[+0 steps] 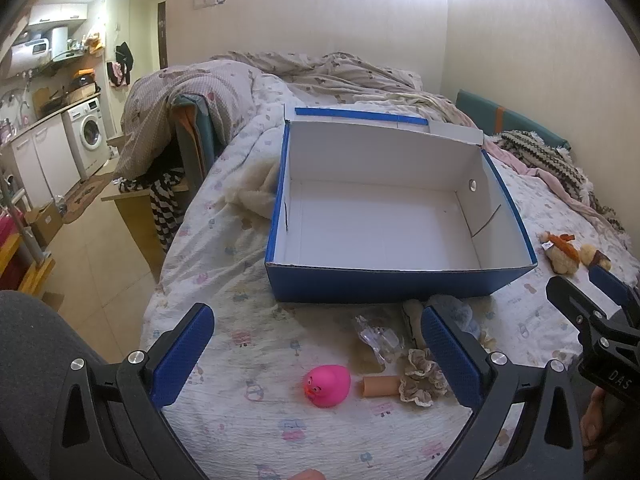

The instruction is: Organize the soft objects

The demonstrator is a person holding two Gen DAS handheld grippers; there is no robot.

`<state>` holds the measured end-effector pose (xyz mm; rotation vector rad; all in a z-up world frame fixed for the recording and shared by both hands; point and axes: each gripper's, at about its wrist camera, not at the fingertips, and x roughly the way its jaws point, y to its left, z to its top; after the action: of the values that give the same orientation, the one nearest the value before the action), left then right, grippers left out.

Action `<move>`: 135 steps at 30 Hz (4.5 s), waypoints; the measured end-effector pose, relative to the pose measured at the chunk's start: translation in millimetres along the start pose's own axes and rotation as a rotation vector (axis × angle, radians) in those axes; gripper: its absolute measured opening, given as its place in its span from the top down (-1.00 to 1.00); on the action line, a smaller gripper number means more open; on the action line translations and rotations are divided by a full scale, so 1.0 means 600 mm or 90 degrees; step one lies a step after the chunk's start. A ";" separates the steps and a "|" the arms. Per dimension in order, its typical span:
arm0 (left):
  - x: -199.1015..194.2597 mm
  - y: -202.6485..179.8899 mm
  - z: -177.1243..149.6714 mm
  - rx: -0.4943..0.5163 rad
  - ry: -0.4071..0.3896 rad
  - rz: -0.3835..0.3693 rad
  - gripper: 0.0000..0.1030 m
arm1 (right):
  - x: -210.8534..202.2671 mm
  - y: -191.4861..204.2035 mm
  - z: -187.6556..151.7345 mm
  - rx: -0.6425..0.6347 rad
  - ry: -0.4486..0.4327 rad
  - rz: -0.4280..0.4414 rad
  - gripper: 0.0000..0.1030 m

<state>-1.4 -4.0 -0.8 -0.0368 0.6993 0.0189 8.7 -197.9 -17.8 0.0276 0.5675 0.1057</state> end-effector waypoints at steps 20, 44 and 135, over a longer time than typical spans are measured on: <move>-0.002 0.000 0.001 -0.001 -0.001 -0.001 -1.00 | -0.002 0.002 0.004 -0.005 -0.003 0.001 -1.00; -0.003 -0.003 0.001 0.014 -0.001 0.007 -1.00 | 0.002 0.005 -0.001 -0.012 -0.005 -0.005 -1.00; 0.329 0.014 -0.104 -0.072 0.485 -0.017 0.23 | 0.283 0.014 -0.002 -0.028 0.383 0.182 -0.72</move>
<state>109.2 2.7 -175.7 -0.1673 1.4595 0.0190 149.4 -171.5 -109.3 0.0340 1.1605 0.4138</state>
